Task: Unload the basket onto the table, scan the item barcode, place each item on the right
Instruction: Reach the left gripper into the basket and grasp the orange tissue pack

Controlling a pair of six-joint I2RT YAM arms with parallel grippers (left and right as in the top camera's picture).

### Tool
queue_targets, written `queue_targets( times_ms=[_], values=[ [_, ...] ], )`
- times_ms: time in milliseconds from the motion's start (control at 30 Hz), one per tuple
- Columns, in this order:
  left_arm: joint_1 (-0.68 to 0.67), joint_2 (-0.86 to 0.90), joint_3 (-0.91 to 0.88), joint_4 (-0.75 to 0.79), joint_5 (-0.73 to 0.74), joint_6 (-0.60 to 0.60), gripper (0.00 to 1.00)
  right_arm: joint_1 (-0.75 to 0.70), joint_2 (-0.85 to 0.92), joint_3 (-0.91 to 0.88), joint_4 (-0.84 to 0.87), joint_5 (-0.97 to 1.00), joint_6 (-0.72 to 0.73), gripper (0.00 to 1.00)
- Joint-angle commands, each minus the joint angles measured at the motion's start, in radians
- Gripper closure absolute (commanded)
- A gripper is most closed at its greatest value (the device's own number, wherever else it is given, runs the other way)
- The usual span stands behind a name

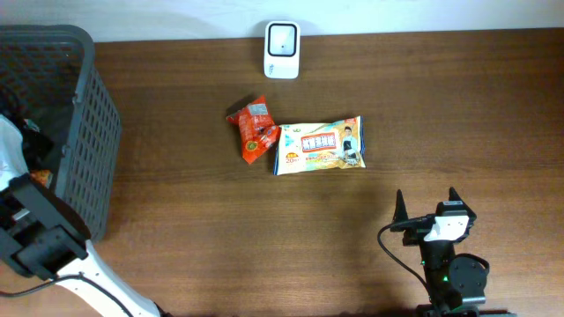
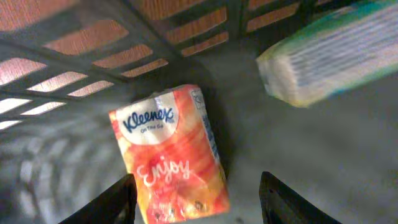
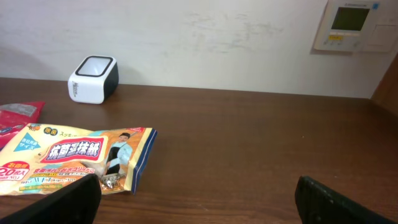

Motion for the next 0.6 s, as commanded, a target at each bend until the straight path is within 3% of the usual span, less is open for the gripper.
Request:
queue_targets(
  times_ms=[0,100,133,200,267,300,467,567],
  values=[
    [0.001,0.057,0.007,0.005,-0.005,0.005,0.39,-0.007,-0.005,-0.007,-0.005,-0.002,0.001,0.02],
    [0.001,0.096,0.007,0.011,0.005,0.005,0.39,-0.007,-0.005,-0.007,-0.005,-0.002,0.001,0.01],
    [0.001,0.103,0.007,0.011,0.005,0.005,0.44,-0.007,-0.005,-0.007,-0.005,-0.002,0.001,0.02],
    [0.001,0.115,0.007,0.011,0.005,0.005,0.61,-0.007,-0.005,-0.007,-0.005,-0.002,0.001,0.02],
    [0.001,0.115,0.008,0.003,0.01,0.006,0.94,-0.007,-0.005,-0.007,-0.005,-0.002,0.001,0.02],
    [0.001,0.109,0.017,-0.017,0.025,0.006,1.0,-0.007,-0.005,-0.007,-0.005,-0.002,0.001,0.02],
    [-0.002,0.014,0.226,-0.286,0.136,0.005,1.0,-0.007,-0.005,-0.007,-0.005,-0.002,0.001,0.02],
    [-0.018,-0.113,0.331,-0.365,0.208,0.006,1.0,-0.007,-0.005,-0.007,-0.005,-0.002,0.001,0.02]
  ],
)
